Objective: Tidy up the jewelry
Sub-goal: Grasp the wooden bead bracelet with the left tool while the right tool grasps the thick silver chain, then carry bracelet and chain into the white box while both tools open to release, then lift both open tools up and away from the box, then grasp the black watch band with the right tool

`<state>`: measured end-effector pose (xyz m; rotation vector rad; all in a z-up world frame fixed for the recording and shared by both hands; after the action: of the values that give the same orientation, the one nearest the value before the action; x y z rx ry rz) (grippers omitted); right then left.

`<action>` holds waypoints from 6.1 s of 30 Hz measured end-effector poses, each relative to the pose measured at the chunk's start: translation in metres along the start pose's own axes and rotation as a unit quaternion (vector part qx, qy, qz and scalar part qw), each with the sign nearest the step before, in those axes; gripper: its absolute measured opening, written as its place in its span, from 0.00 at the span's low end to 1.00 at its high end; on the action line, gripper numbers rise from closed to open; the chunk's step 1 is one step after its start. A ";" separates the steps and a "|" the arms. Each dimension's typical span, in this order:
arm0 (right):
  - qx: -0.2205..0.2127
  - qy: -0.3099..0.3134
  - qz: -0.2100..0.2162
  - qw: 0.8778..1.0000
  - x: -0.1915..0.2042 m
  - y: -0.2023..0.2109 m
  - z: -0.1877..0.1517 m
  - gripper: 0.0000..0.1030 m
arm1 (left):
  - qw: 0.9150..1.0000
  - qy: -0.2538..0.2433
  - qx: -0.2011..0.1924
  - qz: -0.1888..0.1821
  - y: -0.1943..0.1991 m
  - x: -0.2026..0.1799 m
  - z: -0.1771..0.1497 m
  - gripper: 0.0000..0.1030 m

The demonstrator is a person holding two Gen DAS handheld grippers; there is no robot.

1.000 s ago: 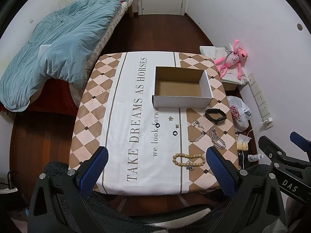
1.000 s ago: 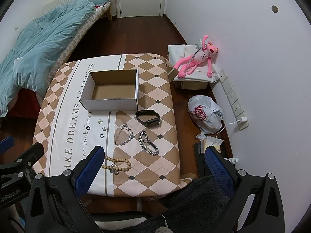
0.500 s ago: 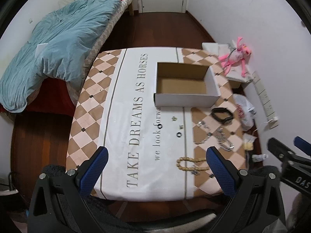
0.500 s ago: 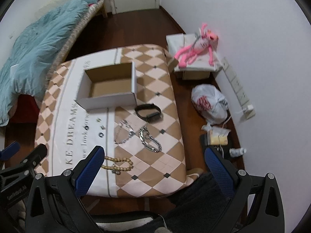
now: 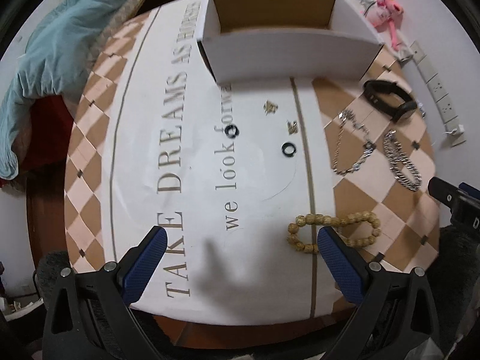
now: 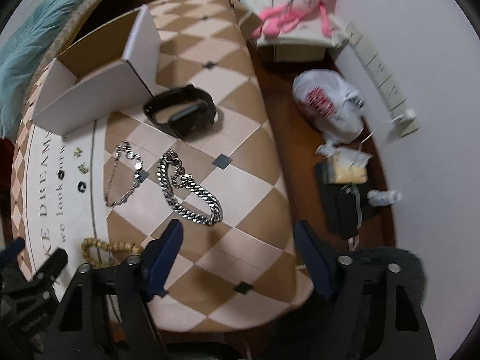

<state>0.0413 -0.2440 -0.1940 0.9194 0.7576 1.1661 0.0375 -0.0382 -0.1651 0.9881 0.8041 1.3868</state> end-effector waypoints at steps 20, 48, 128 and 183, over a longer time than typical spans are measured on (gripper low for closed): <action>0.003 0.025 0.057 0.998 0.021 -0.013 -0.021 0.06 | 1.000 -0.013 0.013 -0.010 -0.006 -0.012 -0.014 0.99; -0.019 -0.042 0.108 0.993 0.010 0.036 -0.022 0.03 | 0.993 -0.005 -0.043 -0.109 0.023 -0.015 -0.007 0.06; -0.107 0.072 0.042 0.991 0.120 0.010 0.150 0.99 | 0.983 0.067 -0.172 0.017 0.017 0.070 0.152 0.98; -0.102 0.021 0.015 0.994 0.062 -0.075 0.065 0.91 | 0.992 0.070 -0.105 0.019 -0.048 0.062 0.026 0.98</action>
<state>0.1447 -0.2062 -0.2343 0.7395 0.6479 1.2670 0.0838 0.0240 -0.1923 0.7530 0.7281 1.5519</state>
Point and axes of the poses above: each gripper's, at about its wrist camera, not at the fingertips, and y roughly against the way its jaws point, x to its left, z to its top, the point moved 2 cm from there along -y, roughly the way its jaws point, and after that the axes turned 15 degrees about -x, right-handed, at the moved point
